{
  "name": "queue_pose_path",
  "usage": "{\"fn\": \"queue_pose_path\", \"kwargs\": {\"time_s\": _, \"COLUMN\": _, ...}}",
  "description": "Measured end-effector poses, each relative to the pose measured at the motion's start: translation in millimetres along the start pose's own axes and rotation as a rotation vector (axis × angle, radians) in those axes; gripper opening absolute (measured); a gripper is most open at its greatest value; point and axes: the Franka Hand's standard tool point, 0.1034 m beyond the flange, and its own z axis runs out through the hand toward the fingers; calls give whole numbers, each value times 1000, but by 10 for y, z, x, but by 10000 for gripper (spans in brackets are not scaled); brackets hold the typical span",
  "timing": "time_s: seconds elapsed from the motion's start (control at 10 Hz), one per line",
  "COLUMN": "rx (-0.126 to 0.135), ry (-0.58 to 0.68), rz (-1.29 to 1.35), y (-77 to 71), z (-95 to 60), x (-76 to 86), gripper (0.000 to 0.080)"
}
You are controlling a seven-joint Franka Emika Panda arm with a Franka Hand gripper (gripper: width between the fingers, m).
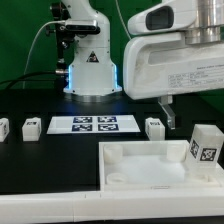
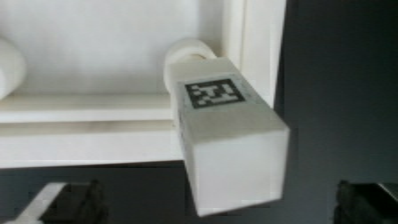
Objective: Assemble one leg
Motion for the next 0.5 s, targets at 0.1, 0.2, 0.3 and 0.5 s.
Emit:
{"fn": "queue_pose_path", "kwargs": {"time_s": 0.1, "rx": 0, "ry": 0, "rz": 0, "y": -1, "z": 0, "x": 0, "gripper": 649}}
{"fn": "queue_pose_path", "kwargs": {"time_s": 0.2, "rx": 0, "ry": 0, "rz": 0, "y": -1, "z": 0, "x": 0, "gripper": 649}}
{"fn": "queue_pose_path", "kwargs": {"time_s": 0.3, "rx": 0, "ry": 0, "rz": 0, "y": -1, "z": 1, "x": 0, "gripper": 649}}
{"fn": "queue_pose_path", "kwargs": {"time_s": 0.5, "rx": 1, "ry": 0, "rz": 2, "y": -40, "z": 111, "x": -18, "gripper": 649}}
